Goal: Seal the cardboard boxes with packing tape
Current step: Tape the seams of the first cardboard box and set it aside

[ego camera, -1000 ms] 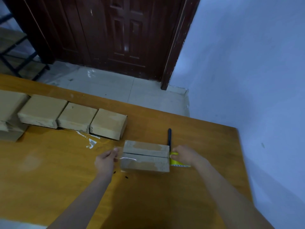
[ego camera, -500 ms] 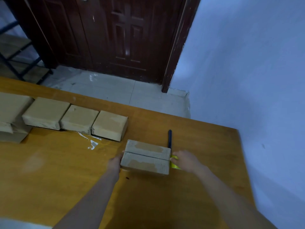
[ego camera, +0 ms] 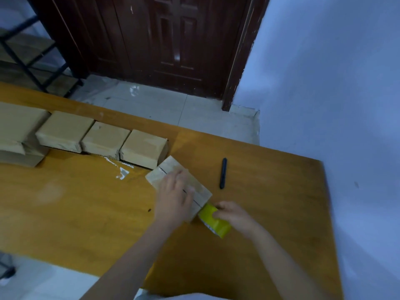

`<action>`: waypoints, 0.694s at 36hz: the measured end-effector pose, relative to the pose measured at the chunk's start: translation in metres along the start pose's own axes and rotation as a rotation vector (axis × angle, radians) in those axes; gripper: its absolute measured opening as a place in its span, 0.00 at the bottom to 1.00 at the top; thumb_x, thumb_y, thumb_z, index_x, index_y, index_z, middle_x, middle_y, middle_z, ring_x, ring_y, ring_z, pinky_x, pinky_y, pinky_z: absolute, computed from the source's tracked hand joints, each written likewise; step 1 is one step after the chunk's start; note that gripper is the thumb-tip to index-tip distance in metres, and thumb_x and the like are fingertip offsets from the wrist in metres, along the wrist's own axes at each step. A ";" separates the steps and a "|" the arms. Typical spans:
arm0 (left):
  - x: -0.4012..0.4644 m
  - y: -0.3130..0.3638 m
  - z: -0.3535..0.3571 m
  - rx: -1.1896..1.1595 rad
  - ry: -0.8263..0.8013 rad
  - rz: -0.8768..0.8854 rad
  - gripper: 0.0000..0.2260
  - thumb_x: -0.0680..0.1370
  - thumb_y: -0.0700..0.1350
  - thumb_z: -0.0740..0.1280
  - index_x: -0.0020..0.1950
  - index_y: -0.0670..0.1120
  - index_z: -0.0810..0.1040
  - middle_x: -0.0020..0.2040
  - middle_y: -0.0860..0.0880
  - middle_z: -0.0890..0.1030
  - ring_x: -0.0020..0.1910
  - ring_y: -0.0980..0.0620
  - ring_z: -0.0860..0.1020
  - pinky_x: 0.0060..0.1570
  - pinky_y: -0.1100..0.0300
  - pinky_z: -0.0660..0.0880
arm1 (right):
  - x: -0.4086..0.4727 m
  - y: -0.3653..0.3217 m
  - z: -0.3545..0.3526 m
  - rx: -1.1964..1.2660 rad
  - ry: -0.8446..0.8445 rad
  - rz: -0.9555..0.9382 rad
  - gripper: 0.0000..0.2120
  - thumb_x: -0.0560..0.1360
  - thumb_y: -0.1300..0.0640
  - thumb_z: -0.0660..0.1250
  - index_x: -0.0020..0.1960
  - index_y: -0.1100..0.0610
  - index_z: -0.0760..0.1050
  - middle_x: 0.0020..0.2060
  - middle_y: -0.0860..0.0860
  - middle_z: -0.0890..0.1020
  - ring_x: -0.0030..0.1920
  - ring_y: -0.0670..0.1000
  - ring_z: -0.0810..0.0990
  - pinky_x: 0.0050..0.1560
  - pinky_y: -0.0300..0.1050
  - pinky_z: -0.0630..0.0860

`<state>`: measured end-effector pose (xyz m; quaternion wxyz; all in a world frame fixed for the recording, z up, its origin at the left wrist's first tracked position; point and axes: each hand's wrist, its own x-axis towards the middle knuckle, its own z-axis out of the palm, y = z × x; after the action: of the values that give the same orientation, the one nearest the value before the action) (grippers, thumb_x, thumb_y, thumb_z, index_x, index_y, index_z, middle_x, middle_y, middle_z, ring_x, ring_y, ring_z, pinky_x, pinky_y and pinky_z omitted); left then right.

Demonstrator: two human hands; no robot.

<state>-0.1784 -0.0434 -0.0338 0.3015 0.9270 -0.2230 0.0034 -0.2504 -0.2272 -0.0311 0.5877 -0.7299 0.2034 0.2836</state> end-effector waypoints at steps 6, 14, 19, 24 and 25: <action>0.005 0.003 0.040 0.195 -0.299 0.034 0.35 0.78 0.64 0.34 0.77 0.49 0.60 0.78 0.51 0.57 0.77 0.50 0.50 0.75 0.49 0.52 | -0.004 0.030 0.016 0.087 0.069 -0.076 0.14 0.70 0.44 0.64 0.42 0.56 0.76 0.35 0.53 0.76 0.33 0.46 0.74 0.36 0.43 0.69; 0.005 -0.007 0.046 0.170 -0.231 0.075 0.27 0.81 0.59 0.46 0.72 0.48 0.70 0.74 0.50 0.66 0.74 0.49 0.60 0.69 0.48 0.64 | 0.010 0.060 0.025 -0.368 0.247 0.009 0.21 0.78 0.41 0.59 0.32 0.53 0.66 0.35 0.54 0.74 0.39 0.51 0.72 0.39 0.47 0.64; 0.002 -0.003 0.050 0.202 -0.072 0.106 0.20 0.80 0.55 0.55 0.66 0.47 0.76 0.63 0.39 0.74 0.61 0.38 0.72 0.55 0.48 0.74 | 0.009 0.064 0.028 -0.393 0.276 -0.024 0.19 0.78 0.40 0.58 0.42 0.55 0.73 0.41 0.57 0.80 0.44 0.57 0.78 0.40 0.45 0.65; -0.007 0.009 0.055 0.253 0.082 0.236 0.09 0.78 0.47 0.60 0.45 0.44 0.77 0.42 0.46 0.77 0.44 0.45 0.74 0.38 0.51 0.75 | 0.008 0.069 0.032 -0.360 0.324 -0.045 0.30 0.76 0.34 0.53 0.52 0.60 0.76 0.47 0.61 0.82 0.50 0.61 0.79 0.42 0.46 0.65; -0.011 0.011 0.056 0.255 0.060 0.205 0.13 0.78 0.49 0.60 0.47 0.43 0.80 0.46 0.46 0.78 0.49 0.46 0.75 0.42 0.51 0.77 | 0.008 0.069 0.032 -0.317 0.325 -0.056 0.32 0.75 0.32 0.50 0.51 0.59 0.76 0.45 0.60 0.82 0.49 0.61 0.79 0.42 0.46 0.66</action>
<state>-0.2003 -0.0780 -0.0749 0.1858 0.9297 -0.3050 0.0903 -0.2940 -0.2110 -0.0923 0.4328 -0.8546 0.2280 0.1741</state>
